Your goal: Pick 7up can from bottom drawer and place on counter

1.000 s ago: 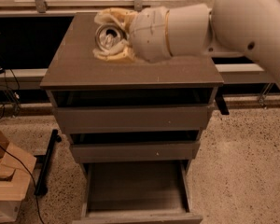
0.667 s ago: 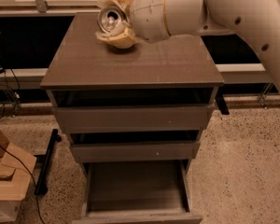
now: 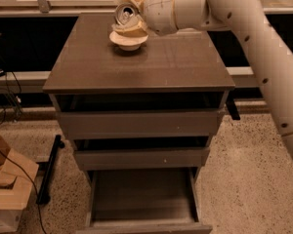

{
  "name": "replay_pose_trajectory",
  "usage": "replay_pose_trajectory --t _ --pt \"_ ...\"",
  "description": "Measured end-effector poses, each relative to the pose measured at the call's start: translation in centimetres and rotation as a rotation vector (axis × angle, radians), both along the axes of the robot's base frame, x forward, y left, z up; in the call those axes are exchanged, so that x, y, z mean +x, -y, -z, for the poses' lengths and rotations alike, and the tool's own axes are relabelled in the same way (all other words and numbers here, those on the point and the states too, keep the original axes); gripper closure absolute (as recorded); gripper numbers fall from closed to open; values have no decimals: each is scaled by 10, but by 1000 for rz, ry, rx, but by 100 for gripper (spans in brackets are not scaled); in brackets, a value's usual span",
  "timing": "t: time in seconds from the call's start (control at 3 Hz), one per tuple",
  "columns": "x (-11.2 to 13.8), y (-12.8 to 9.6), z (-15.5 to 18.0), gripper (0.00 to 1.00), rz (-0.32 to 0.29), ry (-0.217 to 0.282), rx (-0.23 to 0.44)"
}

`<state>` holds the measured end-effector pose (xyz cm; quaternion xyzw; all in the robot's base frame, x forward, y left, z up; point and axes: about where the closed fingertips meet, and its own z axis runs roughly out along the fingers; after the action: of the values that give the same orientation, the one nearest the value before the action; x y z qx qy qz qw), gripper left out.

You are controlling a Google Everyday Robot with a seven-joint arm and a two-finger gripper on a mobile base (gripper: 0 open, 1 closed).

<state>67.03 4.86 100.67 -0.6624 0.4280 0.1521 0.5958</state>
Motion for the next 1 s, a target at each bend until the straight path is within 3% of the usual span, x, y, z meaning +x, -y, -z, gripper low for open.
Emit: replay_pose_trajectory --t 0.67,1.0 --pt "56 14 66 100 22 -80 29" --pt "72 15 97 81 30 -118 36"
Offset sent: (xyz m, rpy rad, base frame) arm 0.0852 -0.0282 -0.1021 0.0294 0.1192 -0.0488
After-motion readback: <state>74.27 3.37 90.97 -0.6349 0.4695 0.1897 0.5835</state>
